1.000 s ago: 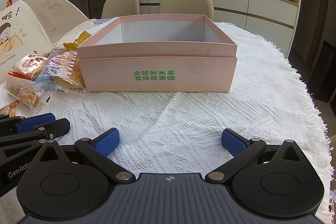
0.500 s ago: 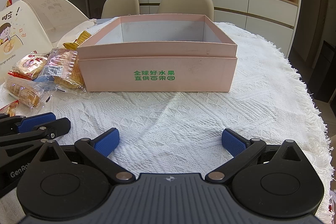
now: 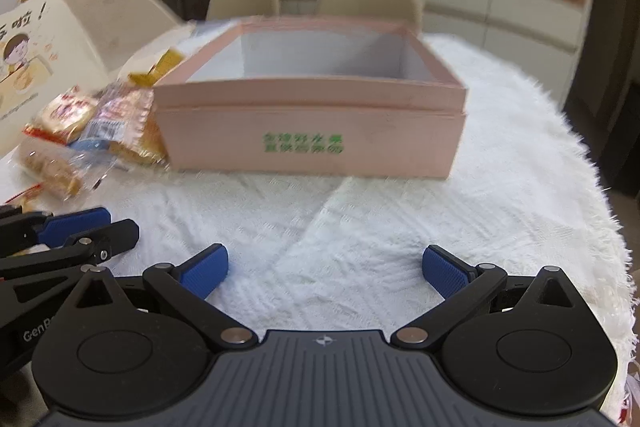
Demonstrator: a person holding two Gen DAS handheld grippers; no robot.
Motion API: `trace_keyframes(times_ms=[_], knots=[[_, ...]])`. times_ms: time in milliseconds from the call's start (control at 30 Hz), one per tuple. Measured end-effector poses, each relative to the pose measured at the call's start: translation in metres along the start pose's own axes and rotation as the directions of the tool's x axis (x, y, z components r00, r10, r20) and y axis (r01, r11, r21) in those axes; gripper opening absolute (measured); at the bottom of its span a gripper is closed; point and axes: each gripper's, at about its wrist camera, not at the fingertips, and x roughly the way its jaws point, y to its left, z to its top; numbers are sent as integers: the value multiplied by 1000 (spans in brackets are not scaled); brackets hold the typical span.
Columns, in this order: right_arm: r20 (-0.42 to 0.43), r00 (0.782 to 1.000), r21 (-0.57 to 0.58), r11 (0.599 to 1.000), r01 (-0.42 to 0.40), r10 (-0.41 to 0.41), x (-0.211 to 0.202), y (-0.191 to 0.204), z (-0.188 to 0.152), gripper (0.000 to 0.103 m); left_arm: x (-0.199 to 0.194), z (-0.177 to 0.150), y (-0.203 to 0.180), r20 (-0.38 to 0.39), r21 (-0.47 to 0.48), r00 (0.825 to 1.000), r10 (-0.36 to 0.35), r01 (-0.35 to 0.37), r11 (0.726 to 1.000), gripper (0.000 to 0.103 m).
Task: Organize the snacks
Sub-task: 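Grasp the small wrapped rice cracker packet with the left tool and lift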
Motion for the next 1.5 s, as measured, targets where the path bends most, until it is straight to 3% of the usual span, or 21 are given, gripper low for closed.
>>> trace_keyframes(times_ms=[67,167,300,367,433,567,633,700,733,833,900,967,1100,1233,1300,1333,1367,1400,1433,1467,1500], knots=[[-112,993,-33,999,-36,32,4,-4,15,103,-20,17,13,-40,-90,999,-29,25,996,29],[-232,970,-54,995,-87,73,11,-11,32,103,-47,36,44,-87,-206,996,-8,-10,979,29],[-321,945,-165,979,-122,64,17,1,40,103,-55,41,104,-207,-442,977,52,-141,886,29],[-345,936,-181,973,-141,72,18,5,47,98,-52,38,121,-235,-501,969,75,-187,845,29],[-327,939,-164,972,-166,105,13,9,57,95,-47,37,124,-265,-518,961,73,-206,830,29],[-252,955,-170,964,-203,157,-8,20,74,95,-27,33,102,-326,-424,942,81,-222,878,30],[-190,970,-228,954,-193,151,-21,31,84,95,-16,28,93,-313,-399,945,96,-223,889,39],[-132,982,-297,940,-167,133,-31,45,95,95,-3,26,88,-315,-348,941,123,-235,907,55],[-106,987,-329,932,-151,122,-32,52,101,95,2,24,87,-318,-331,941,116,-224,917,56],[-32,996,-436,896,-84,78,-41,74,108,95,1,20,83,-291,-253,949,122,-199,947,54],[-10,995,-483,870,-95,103,-44,86,115,95,-13,17,94,-269,-314,962,37,-124,941,43],[-57,985,-501,849,-168,161,-45,96,120,95,-40,11,110,-192,-381,981,-19,-57,923,43],[-165,941,-448,827,-340,297,-32,131,145,95,-78,8,139,-133,-416,991,20,-75,906,43],[-207,914,-457,792,-406,349,12,188,159,93,-96,-3,170,-78,-517,997,24,-61,854,43],[-254,912,-429,808,-404,322,43,209,153,80,-98,-10,182,-81,-576,996,22,-65,815,43],[-312,903,-396,823,-407,296,59,217,147,65,-97,-13,188,-86,-595,996,17,-66,801,43],[-384,875,-345,834,-431,293,68,218,140,60,-98,-18,192,-96,-602,995,11,-67,796,43],[-453,829,-284,829,-483,328,70,216,133,60,-98,-21,195,-106,-602,994,3,-66,796,43],[-505,769,-231,797,-558,392,65,213,127,60,-99,-24,198,-110,-604,994,-5,-62,794,43],[-533,724,-198,768,-609,437,60,211,124,59,-98,-24,200,-110,-609,994,-12,-58,791,43],[-538,707,-185,754,-630,459,54,209,124,59,-98,-26,203,-111,-616,994,-18,-54,786,43]])
